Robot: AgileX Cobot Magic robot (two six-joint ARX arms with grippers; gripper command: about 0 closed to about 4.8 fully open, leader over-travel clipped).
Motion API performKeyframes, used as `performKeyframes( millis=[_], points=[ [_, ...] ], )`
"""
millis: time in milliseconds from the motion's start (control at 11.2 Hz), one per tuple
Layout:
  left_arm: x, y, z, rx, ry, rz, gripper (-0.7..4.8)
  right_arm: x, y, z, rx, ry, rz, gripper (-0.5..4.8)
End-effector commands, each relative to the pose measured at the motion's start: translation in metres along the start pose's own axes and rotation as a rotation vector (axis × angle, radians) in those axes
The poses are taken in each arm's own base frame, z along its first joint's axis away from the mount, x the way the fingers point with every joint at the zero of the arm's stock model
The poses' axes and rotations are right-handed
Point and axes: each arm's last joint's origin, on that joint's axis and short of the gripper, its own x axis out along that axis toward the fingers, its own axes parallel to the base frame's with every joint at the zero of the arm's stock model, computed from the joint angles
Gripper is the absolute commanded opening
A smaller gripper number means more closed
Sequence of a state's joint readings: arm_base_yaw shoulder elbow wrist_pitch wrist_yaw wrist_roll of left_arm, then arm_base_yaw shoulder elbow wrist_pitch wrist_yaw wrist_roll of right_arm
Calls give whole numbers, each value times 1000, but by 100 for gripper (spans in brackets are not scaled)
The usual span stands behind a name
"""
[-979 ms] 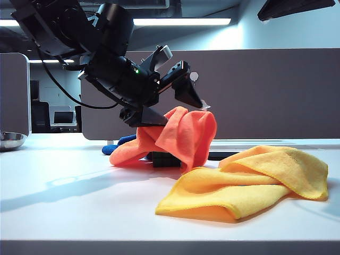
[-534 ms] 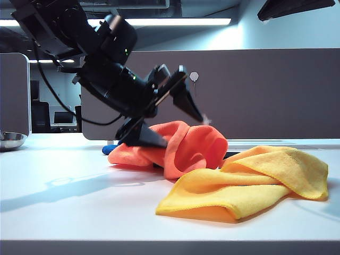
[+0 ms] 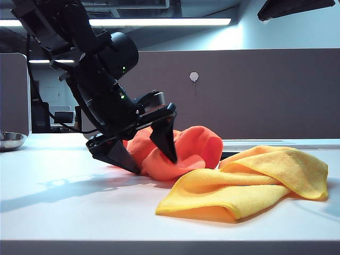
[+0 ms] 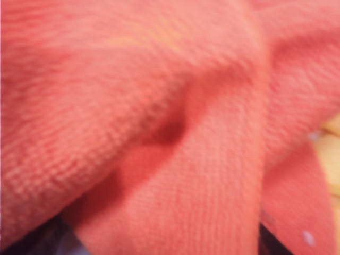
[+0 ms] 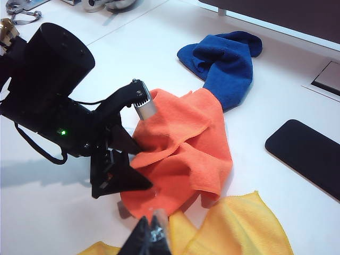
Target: Pick up a rag that is the same color as the top surface of the Rubik's Cube and cover the cube with it.
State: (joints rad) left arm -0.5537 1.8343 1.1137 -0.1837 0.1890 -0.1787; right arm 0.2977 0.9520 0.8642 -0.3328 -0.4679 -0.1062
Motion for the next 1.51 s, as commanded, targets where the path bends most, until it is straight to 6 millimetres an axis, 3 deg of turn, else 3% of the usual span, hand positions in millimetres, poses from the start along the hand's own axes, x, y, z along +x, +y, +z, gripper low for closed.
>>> performKeyframes(
  millis=[89, 712, 979, 1157, 1513],
  points=[
    [1, 4, -5, 31, 32, 87, 479, -1, 0, 3, -13, -19, 0, -1],
    [-49, -11, 19, 88, -144, 20, 479, -1, 0, 3, -13, -19, 0, -1],
    [-57, -16, 15, 6, -90, -104, 479, -1, 0, 3, -12, -18, 1, -1],
    [-84, -22, 22, 23, -168, -108, 479, -1, 0, 2, -12, -18, 0, -1],
    [-113, -29, 27, 45, -250, -132, 479, -1, 0, 3, -12, -18, 1, -1]
  ],
)
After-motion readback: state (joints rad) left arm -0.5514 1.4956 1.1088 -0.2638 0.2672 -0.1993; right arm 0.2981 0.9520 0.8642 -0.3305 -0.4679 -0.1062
